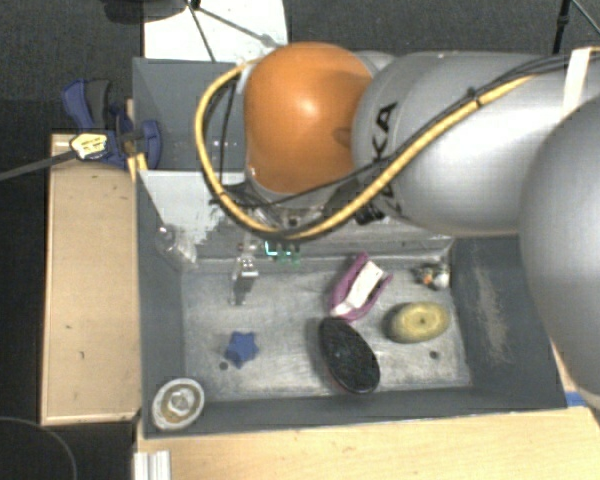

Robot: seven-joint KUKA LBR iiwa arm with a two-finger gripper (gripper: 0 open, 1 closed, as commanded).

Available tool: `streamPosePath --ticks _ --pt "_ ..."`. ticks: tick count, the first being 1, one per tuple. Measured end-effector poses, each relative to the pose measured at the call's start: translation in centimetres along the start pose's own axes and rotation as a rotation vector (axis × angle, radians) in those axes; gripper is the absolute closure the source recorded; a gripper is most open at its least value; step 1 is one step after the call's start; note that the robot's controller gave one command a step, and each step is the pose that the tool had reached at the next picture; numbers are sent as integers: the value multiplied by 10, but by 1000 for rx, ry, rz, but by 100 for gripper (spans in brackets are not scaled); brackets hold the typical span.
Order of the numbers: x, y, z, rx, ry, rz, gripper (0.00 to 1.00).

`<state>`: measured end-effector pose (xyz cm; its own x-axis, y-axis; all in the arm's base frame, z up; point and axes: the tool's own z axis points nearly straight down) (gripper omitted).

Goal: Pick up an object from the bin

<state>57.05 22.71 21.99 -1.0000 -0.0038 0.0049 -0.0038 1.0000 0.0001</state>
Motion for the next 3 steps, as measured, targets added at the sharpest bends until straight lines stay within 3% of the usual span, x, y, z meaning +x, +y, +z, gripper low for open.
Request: streamPosePath --ticks 1,2,3 --pt "45 -2 122 2 1 -159 0" --pt "49 -71 149 -1 -10 -221 0" --pt "65 -13 140 -4 -9 -265 0"
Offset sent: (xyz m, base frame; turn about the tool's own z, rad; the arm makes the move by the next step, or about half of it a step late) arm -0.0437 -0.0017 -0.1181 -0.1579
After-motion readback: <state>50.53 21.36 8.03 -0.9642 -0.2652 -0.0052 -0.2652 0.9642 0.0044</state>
